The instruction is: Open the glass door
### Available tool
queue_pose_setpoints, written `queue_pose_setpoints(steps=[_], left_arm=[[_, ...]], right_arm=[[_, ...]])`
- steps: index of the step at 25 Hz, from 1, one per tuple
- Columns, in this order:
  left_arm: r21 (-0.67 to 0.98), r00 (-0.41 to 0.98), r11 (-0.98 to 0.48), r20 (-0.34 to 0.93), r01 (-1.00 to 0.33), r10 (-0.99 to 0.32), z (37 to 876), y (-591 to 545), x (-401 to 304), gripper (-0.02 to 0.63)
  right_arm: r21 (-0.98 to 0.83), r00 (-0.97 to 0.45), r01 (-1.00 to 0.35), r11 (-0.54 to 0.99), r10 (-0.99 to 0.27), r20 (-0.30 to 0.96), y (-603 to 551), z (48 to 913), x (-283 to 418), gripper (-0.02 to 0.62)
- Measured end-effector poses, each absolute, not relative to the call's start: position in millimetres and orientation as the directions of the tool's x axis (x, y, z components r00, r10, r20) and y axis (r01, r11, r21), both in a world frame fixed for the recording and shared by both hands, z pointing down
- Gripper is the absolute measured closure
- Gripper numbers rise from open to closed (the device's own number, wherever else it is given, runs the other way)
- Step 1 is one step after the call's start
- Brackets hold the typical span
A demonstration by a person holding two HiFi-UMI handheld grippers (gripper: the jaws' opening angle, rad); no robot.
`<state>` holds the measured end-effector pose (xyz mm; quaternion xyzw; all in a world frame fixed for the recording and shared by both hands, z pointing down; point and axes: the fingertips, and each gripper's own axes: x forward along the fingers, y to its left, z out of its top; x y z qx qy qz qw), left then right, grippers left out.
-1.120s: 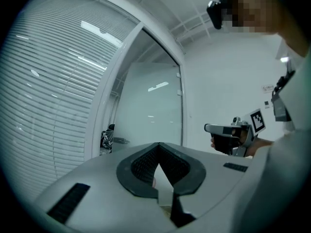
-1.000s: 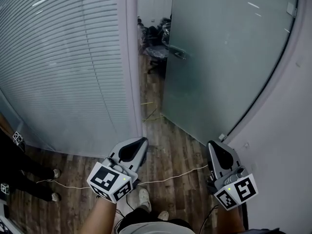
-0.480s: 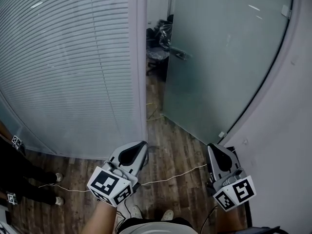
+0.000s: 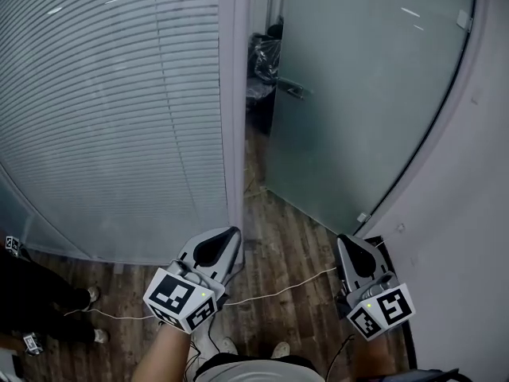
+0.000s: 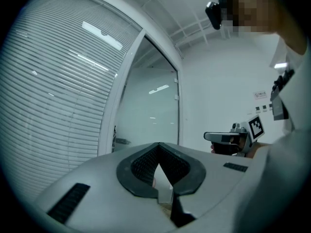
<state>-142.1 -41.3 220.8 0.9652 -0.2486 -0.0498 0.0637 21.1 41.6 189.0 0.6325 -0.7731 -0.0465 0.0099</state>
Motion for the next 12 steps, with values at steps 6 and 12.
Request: queue_pose_setpoints(steps=[6,12], left_arm=[[0.148,0.87,-0.867,-0.064,-0.476,-0.489,226.3,-39.7,-141.0,0.606],[0.142,0.867,-0.864,-0.06,-0.483,-0.494,205.1,-40.3,-145.1,0.606]], right_arm=[[0.09,-0.206,-0.975,0.203,-0.978,-0.033,40.5,194.4,22.0,0.594],[0.092,-0.216,-0.973,0.212,-0.976,-0.036,37.8,173.1,17.3,0.594]])
